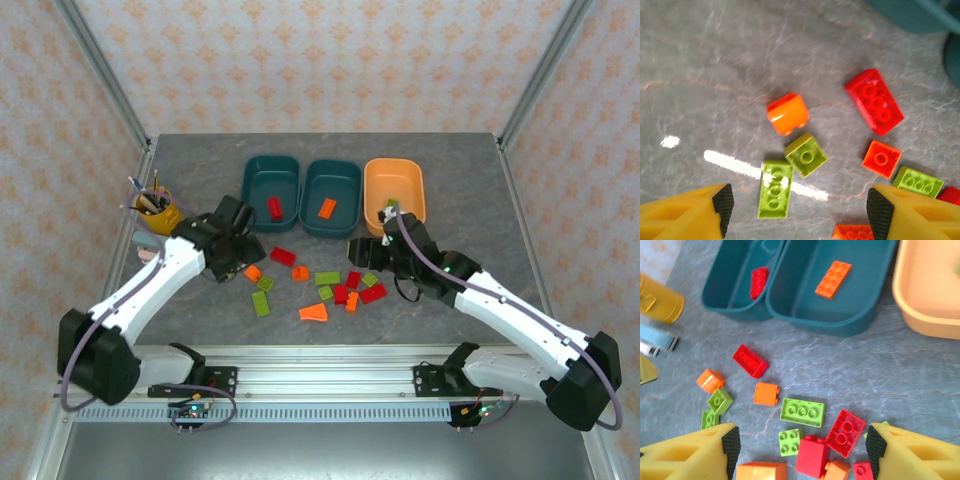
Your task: Sort the legos into containers by color
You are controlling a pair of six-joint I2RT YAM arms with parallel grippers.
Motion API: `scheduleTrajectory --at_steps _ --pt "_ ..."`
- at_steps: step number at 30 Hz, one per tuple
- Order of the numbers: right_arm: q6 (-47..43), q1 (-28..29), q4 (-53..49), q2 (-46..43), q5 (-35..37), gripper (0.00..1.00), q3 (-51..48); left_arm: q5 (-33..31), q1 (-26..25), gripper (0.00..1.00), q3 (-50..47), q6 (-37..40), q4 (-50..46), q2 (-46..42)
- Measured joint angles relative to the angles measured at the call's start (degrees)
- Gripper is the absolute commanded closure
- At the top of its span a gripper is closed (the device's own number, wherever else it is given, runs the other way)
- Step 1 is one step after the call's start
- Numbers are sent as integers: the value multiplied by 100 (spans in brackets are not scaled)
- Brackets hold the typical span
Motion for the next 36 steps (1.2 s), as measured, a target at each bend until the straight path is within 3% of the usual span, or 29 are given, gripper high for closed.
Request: scheduleTrajectory --at_steps 5,10,22,36 --pt "-168 313 299 234 -17 31 0 50 0 30 -555 -544 181 -511" --pt "-205 479 634 608 -35 31 83 175 -7 33 -732 -1213 649 -400" --pt "-205 527 1346 817 -142 30 140 275 -409 33 -278 -2730 1722 1410" --pt "-114 527 1366 527 -52 30 37 114 -595 32 693 -3353 1792 2828"
